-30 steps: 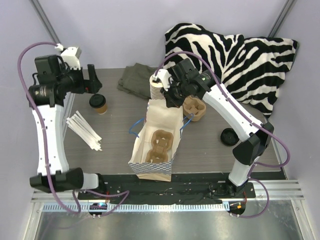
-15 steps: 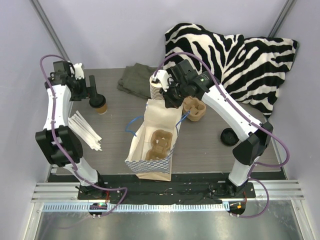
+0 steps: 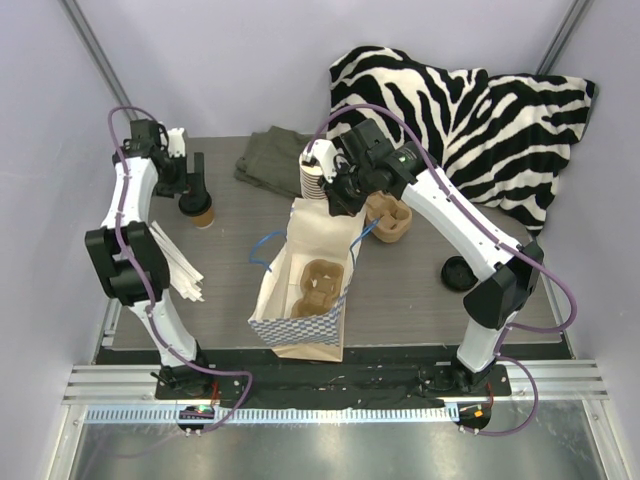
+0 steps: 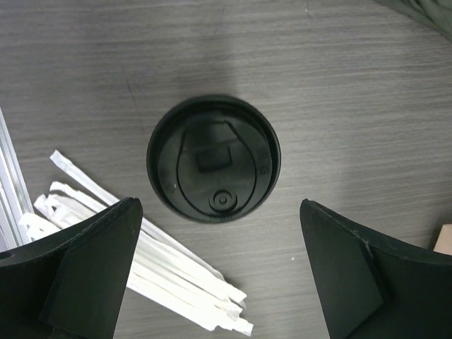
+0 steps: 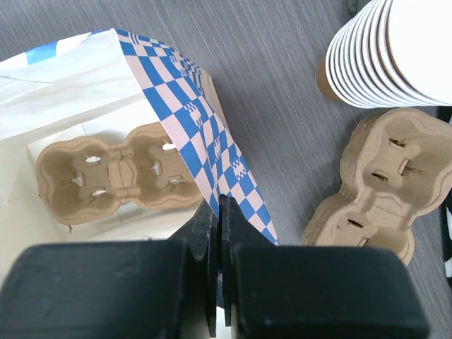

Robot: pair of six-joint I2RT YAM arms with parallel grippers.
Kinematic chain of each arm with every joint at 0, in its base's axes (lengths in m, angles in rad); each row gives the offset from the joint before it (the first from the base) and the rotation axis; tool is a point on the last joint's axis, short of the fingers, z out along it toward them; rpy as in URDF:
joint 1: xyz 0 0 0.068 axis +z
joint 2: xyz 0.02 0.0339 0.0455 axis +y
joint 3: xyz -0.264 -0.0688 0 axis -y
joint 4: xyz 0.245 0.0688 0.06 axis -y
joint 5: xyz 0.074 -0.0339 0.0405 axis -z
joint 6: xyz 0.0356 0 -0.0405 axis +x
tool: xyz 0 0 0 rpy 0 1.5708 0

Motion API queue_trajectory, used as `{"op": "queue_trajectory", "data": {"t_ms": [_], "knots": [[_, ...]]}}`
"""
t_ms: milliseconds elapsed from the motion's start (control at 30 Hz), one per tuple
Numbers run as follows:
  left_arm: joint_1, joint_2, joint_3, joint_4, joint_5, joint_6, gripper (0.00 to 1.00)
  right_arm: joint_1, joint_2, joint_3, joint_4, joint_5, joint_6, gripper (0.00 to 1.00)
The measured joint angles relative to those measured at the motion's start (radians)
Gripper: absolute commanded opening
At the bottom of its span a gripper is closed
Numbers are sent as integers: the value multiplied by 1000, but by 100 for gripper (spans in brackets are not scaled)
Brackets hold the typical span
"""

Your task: Pack the takeout coffee

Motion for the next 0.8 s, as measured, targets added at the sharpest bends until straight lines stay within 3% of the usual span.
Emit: {"op": "queue_trajectory", "data": {"t_ms": [800], "knots": [[-27, 91, 26, 28, -55, 12, 84, 0, 6, 4, -2, -2, -1, 1]]}}
